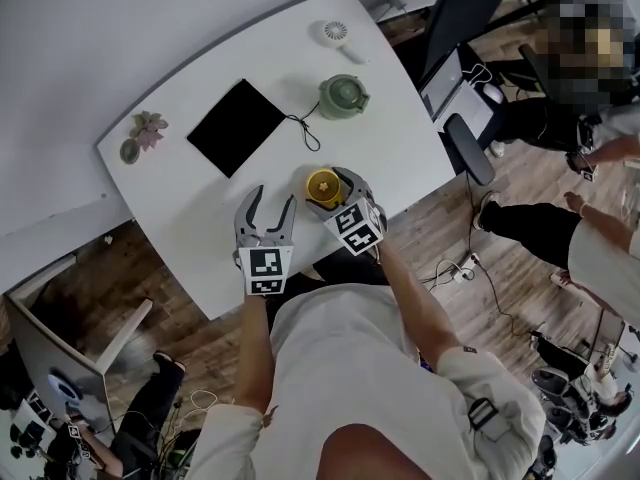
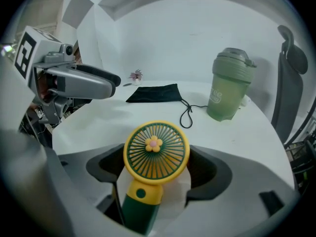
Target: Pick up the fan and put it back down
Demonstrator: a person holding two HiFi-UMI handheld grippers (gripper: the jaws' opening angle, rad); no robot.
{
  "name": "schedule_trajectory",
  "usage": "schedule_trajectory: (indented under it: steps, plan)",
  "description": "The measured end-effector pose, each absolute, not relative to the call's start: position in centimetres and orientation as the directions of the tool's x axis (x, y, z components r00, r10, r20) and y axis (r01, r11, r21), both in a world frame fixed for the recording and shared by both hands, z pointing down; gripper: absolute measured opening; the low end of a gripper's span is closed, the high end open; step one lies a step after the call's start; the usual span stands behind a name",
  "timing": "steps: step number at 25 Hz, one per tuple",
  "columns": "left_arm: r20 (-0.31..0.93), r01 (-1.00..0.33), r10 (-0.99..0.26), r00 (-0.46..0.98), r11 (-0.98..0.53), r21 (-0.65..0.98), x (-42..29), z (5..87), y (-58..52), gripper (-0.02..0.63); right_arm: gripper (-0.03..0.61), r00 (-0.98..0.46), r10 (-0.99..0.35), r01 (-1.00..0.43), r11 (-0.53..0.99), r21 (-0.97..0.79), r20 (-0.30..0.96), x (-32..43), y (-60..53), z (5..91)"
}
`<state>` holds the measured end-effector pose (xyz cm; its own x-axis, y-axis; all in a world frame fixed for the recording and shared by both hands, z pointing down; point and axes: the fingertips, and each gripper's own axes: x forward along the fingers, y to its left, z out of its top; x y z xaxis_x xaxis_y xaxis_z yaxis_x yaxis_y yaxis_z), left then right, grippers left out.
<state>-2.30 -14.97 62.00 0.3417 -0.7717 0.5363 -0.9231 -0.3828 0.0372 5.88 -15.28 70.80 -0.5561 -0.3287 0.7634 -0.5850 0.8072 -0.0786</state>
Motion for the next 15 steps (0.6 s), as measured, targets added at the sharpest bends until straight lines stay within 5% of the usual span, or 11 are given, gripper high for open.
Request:
schedule_trajectory:
  steps: [15]
  plan:
    - [0.475,-0.918,-0.804,0.358,-0.397,0.021,-2.5,59.0,-15.1,0.245,0.390,-0.576,-0.450,-0.628,0.778,-0.018,0.683,5.8,-16.0,66.0]
